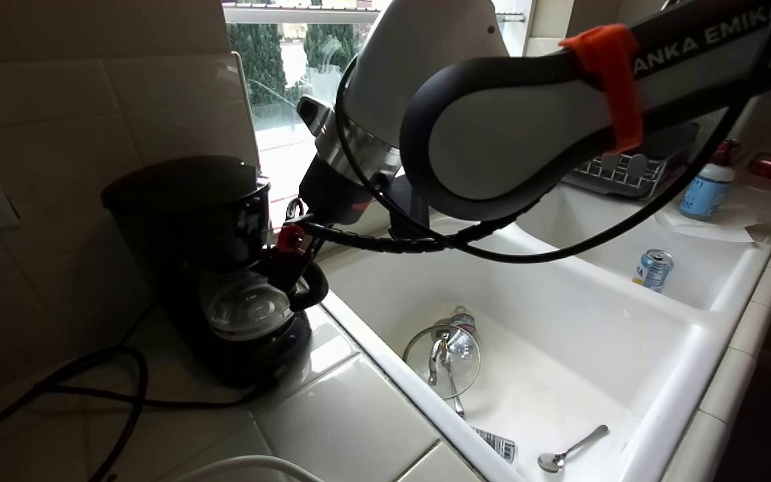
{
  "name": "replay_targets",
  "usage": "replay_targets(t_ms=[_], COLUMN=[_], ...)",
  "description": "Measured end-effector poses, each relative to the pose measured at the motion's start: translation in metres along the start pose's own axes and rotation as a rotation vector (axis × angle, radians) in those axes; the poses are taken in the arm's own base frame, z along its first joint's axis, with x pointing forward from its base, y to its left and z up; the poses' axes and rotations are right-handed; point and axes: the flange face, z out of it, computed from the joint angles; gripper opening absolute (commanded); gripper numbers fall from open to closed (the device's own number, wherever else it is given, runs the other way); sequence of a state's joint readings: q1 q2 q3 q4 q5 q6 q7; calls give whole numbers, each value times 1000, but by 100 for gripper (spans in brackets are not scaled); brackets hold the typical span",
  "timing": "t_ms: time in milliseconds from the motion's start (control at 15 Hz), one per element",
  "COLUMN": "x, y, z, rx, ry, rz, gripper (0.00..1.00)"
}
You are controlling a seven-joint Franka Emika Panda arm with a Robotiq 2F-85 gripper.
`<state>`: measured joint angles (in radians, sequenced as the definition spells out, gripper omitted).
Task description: Put the coffee jar on the counter
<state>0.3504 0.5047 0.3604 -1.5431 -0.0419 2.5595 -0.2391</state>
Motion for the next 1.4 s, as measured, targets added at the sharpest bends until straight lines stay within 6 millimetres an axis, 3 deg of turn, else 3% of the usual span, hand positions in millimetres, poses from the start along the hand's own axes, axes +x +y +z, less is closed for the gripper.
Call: replay_targets(t_ms=[267,533,1400], x=[-4,-15,-40], y=[-15,-23,-16], z=[-16,-19,-23], rx=[2,21,119], ry=[-26,-49,-68], rz=[-20,-38,-237], gripper=[0,0,0])
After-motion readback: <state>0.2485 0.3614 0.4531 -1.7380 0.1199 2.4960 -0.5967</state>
